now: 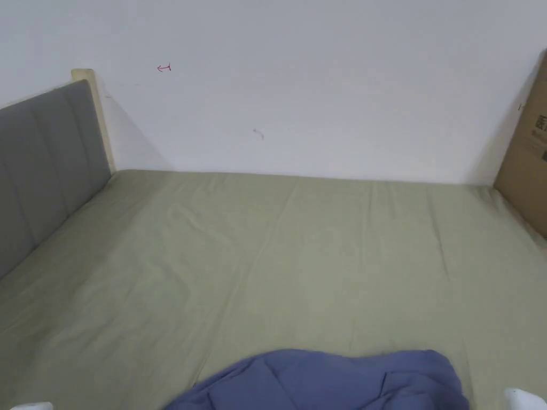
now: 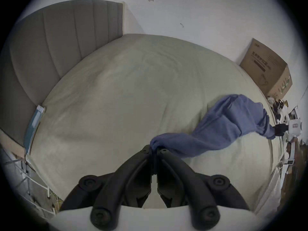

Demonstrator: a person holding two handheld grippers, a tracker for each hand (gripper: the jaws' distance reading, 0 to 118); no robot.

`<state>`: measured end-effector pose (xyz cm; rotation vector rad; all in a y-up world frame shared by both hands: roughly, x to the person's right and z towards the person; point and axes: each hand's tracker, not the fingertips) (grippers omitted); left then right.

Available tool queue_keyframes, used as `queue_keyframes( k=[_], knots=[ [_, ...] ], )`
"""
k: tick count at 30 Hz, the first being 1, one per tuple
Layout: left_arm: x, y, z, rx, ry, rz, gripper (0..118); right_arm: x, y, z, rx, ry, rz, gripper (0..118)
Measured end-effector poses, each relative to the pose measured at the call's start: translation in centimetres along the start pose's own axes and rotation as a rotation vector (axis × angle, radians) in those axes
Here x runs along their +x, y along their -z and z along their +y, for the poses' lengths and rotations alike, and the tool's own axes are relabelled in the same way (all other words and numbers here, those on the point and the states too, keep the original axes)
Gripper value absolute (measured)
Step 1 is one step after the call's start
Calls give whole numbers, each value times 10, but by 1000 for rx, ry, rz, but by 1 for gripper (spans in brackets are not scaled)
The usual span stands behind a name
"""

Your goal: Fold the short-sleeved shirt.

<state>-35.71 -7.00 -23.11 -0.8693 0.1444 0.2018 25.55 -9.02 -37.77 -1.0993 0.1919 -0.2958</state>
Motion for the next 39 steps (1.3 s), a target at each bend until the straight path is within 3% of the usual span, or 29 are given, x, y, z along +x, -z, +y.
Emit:
queue_keyframes(
  k=[2, 4, 5, 6, 11, 12, 13, 14, 15, 16, 17, 23, 24, 25, 27, 28, 35, 37, 39],
  knots=[
    [0, -3, -7, -14, -7, -5, 22, -5, -5, -6, 19, 2, 10, 6],
    [2, -8, -11, -27, -20, 29, 79, -12, -14, -8, 46, -36, -68, 31],
    [1, -13, -13, -11, -24, 25, 101, -14, -18, -8, 66, -59, -95, 51],
    [0, -19, -13, 8, -32, 15, 113, -18, -25, -10, 77, -80, -101, 74],
    [8, -60, -6, 105, -64, -63, 111, -27, -69, -15, 186, -94, -47, 74],
    [12, -67, -8, 111, -56, -83, 103, -30, -77, -19, 198, -102, -36, 73],
    [16, -74, -11, 117, -55, -99, 88, -32, -83, -23, 210, -116, -17, 72],
    [19, -78, -14, 125, -54, -115, 62, -37, -88, -28, 217, -137, 7, 67],
    [22, -81, -19, 122, -50, -130, 14, -41, -92, -34, 216, -151, 7, 44],
    [27, -81, -24, 106, -47, -135, 1, -44, -93, -40, 215, -160, 8, 17],
    [31, -79, -32, 88, -37, -136, 0, -48, -93, -47, 214, -177, 2, 1],
    [25, -74, -69, 27, -44, -151, 0, -49, -76, -81, 165, -152, 26, 0],
    [17, -68, -72, 23, -47, -139, 10, -48, -75, -85, 163, -149, 26, 0],
    [12, -67, -73, 24, -48, -133, 35, -47, -73, -86, 158, -142, 31, 0],
    [-1, -63, -69, 26, -58, -127, 103, -46, -70, -87, 146, -113, 38, 0],
    [-5, -57, -66, 3, -61, -132, 109, -45, -69, -87, 145, -110, 42, 0],
    [-30, 3, -27, -24, -85, -81, 102, -49, -61, -81, 135, -118, 29, 0],
    [-20, 6, -21, -70, -159, -120, 79, -48, -59, -80, 128, -115, 22, 0],
    [-23, 20, -19, -80, -157, -110, 47, -45, -57, -81, 123, -109, 14, 0]
  ],
)
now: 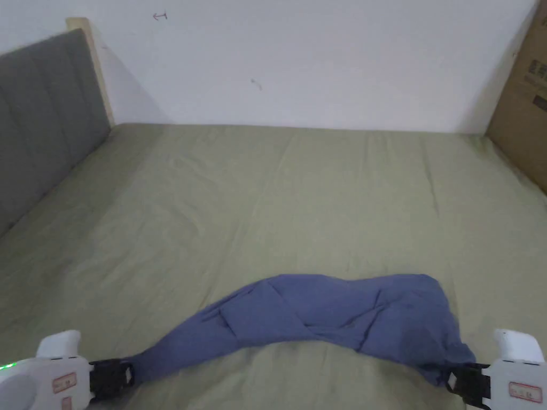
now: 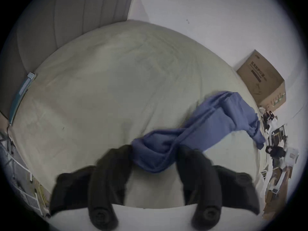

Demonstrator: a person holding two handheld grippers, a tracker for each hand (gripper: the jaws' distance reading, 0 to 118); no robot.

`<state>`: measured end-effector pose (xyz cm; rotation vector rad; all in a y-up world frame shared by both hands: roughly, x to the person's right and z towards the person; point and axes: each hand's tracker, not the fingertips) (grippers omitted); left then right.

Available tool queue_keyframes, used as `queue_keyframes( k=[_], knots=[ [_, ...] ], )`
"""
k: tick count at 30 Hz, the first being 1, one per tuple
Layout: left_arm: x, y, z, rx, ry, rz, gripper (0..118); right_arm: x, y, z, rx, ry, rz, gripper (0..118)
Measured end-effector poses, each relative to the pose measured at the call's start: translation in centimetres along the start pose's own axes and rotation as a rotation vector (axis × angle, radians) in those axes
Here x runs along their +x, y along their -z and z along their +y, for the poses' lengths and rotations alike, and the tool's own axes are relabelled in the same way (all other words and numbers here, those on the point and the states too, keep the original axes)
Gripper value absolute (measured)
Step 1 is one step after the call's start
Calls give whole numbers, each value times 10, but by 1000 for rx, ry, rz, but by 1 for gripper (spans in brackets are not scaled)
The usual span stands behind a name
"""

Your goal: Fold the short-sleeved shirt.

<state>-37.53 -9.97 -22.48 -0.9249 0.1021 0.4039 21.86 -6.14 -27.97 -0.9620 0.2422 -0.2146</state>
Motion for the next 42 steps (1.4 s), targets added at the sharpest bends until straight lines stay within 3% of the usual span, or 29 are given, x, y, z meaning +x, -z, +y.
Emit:
queue_keyframes(
  k=[1, 3, 5, 9, 10, 11, 12, 13, 29, 31, 33, 35, 36, 38, 42],
  knots=[
    [-3, 6, 2, -12, 0, 25, 38, 2, 1, 0, -6, 5, -3, 0],
    [-6, 8, 5, -10, -7, 14, 5, 6, 2, -3, -13, 14, -7, 0],
    [6, 3, 5, -17, -43, -6, 5, 8, 2, -3, -17, 20, -9, 0],
    [27, -4, 3, -16, 87, 61, 5, 13, -7, 9, 9, 61, 17, 1],
    [30, -7, 4, -12, 91, 55, 5, 15, -10, 14, 30, 72, 20, 6],
    [32, -9, 4, -10, 89, 52, 5, 17, -12, 22, 34, 77, 21, 25],
    [34, -12, 4, -11, 89, 54, 5, 19, -13, 31, 38, 80, 23, 61],
    [29, -12, 7, -9, 92, 52, 5, 21, -13, 39, 46, 83, 22, 77],
    [40, -16, 22, -19, 118, 81, 5, 49, 106, 179, -57, 88, -88, 72],
    [42, -16, 24, -20, 120, 84, 5, 52, 124, 182, -82, 94, -91, 61],
    [44, -13, 26, -27, 126, 92, 5, 57, 142, 179, -115, 117, -92, 35],
    [45, -10, 28, -34, 131, 99, 5, 62, 158, 173, -149, 138, -84, 22],
    [45, -9, 28, -39, 133, 101, 5, 61, 160, 170, -142, 137, -89, 3],
    [45, -7, 29, -44, 133, 103, 5, 56, 158, 168, -121, 144, -71, 3],
    [50, -12, 34, -43, 149, 110, 5, 46, 147, 174, -119, 66, -109, 2]
  ],
)
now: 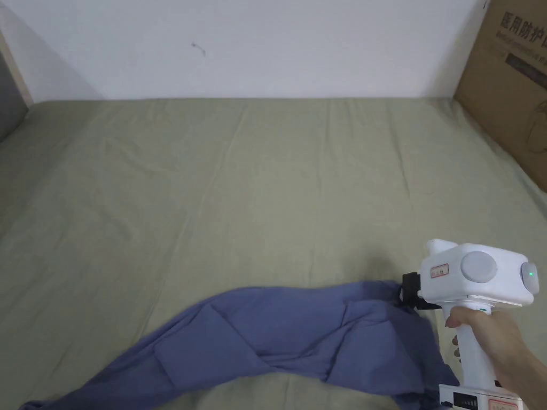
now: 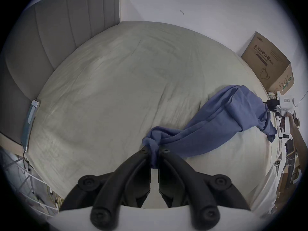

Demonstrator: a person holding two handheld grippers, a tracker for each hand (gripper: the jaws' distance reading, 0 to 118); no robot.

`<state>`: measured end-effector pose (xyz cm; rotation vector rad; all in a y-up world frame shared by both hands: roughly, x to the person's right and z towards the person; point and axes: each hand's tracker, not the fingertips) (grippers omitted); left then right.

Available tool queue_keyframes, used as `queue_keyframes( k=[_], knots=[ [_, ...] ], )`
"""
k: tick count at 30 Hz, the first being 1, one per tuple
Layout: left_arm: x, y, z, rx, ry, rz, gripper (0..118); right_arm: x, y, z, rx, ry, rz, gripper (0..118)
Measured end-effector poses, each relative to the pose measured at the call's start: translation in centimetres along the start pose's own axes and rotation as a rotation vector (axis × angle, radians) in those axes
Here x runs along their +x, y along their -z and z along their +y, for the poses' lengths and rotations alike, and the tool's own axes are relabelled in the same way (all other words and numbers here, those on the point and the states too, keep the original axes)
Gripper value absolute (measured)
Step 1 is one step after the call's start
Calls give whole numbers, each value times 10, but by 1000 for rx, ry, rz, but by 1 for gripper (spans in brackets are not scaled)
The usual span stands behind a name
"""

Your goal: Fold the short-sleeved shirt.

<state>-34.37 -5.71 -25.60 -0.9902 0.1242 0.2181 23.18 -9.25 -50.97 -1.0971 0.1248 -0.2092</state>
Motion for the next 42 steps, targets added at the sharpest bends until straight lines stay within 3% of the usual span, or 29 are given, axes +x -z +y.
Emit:
queue_keyframes(
  k=[7, 11, 21, 26, 34, 42],
  knots=[
    [1, -36, 25, 105, 16, -20, 5, -6, -82, 26, 135, -23, 39, 2],
    [14, -67, 54, 207, 75, -12, 5, -23, -147, 42, 245, -79, 48, 2],
    [35, -168, 181, 533, 139, 25, 5, -50, -288, 100, 503, -29, 90, 2],
    [39, -204, 238, 643, 144, 41, 5, -46, -335, 137, 613, 56, 149, 2],
    [67, -204, 338, 728, 156, 84, 5, -66, -366, 221, 707, 73, 146, 2],
    [89, -160, 439, 756, 179, 93, 5, -79, -381, 313, 809, 81, 139, 3]
  ],
)
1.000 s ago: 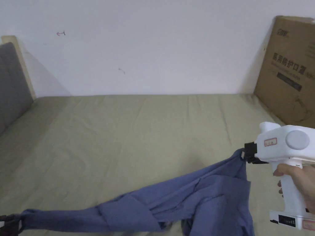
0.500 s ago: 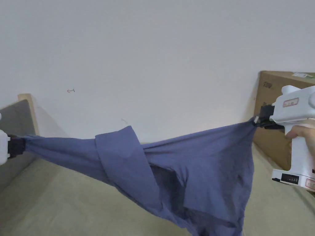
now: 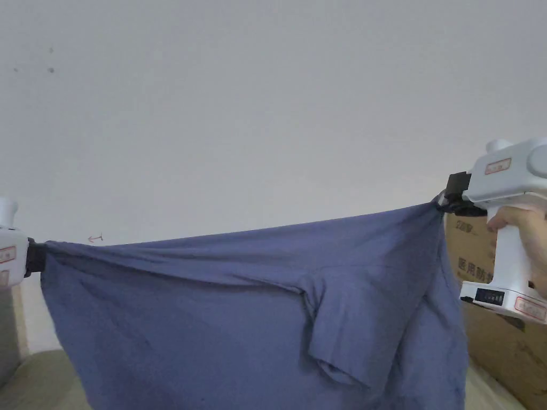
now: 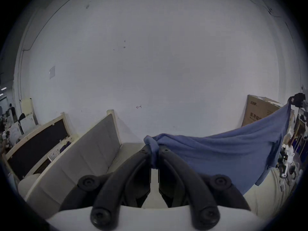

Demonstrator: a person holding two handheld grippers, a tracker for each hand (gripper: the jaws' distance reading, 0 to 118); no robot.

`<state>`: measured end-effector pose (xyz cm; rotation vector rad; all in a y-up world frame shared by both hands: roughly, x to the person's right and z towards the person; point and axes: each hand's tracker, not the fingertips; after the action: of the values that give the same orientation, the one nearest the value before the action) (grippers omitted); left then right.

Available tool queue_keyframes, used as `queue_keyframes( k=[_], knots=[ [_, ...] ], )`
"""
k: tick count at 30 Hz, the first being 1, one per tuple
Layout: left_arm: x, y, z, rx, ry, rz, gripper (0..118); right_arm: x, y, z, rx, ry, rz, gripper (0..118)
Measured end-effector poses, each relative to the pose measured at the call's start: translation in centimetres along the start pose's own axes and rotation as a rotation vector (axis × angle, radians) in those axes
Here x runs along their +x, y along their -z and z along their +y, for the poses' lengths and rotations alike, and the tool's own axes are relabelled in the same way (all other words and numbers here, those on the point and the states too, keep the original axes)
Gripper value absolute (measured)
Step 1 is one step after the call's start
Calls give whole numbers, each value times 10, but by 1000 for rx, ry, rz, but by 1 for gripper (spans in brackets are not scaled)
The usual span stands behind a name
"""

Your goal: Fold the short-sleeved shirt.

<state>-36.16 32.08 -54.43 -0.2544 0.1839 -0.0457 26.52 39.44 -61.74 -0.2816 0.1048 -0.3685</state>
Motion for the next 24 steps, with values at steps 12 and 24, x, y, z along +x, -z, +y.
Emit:
queue_keyframes(
  k=[12, 24],
  knots=[
    [5, 80, 1, 91, -101, 37, 5, -1, 82, -13, -12, -98, -5, 2],
    [5, 110, -223, -317, -70, 46, 5, 81, 149, -238, -428, -27, -105, 2]
  ],
)
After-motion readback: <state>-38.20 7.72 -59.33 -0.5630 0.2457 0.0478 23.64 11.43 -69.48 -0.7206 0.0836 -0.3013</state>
